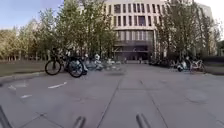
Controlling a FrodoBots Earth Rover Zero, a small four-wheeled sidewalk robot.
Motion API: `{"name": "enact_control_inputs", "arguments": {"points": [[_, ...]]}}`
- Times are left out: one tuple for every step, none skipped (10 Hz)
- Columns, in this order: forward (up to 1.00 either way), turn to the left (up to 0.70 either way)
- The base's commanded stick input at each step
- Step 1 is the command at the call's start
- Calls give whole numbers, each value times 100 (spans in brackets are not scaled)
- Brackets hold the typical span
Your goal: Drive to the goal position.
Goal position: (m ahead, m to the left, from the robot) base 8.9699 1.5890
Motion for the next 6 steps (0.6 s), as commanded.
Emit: {"name": "enact_control_inputs", "arguments": {"points": [[60,1],[60,1],[60,1],[60,1],[60,1],[60,1]]}}
